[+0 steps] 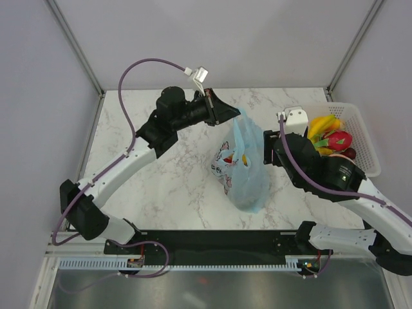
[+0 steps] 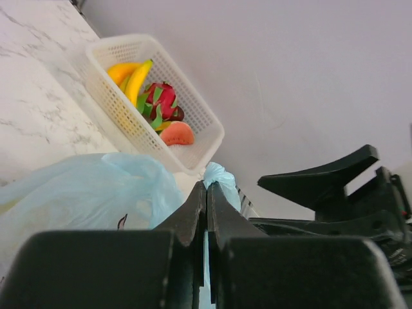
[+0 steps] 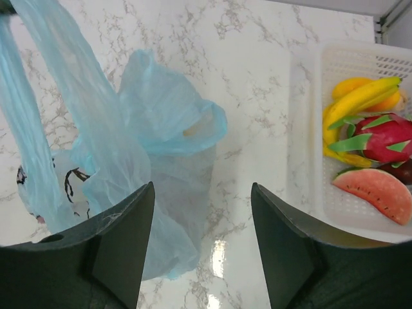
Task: Place the fake fruits into the plastic bag and tie a complex knot
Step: Adjust the plastic bag at the center of the board.
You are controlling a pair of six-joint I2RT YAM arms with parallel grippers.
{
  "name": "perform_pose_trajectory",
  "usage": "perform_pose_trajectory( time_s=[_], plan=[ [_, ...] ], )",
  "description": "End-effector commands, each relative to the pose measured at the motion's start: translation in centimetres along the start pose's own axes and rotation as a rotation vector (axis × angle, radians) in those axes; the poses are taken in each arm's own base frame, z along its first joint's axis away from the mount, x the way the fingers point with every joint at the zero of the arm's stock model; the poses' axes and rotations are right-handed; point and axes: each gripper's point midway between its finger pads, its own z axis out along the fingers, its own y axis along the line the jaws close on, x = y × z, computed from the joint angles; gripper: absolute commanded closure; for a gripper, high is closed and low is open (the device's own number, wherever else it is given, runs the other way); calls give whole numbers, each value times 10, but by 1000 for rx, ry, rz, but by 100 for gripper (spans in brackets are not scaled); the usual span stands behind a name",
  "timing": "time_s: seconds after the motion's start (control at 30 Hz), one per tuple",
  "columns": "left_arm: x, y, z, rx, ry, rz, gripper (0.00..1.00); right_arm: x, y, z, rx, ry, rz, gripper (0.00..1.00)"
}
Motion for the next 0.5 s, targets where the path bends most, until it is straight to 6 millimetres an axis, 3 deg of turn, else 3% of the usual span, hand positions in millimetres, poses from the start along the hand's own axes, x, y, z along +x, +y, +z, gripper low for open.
perform_pose_trajectory(
  time_s=[0.0, 0.23, 0.27, 0.47],
  plan=[
    [-28, -3, -18, -75, -89, 130, 98, -10, 16, 17, -57, -36, 9, 31],
    [-27, -14, -39, -56, -100, 209, 98, -27, 21, 54, -168, -41, 33, 31],
    [-25, -14, -39, -53, -94, 211, 98, -26, 16, 62, -157, -33, 24, 29],
    [-3, -9, -48, -33, -44, 216, 98, -17, 40, 90, -383, 14, -15, 16]
  ],
)
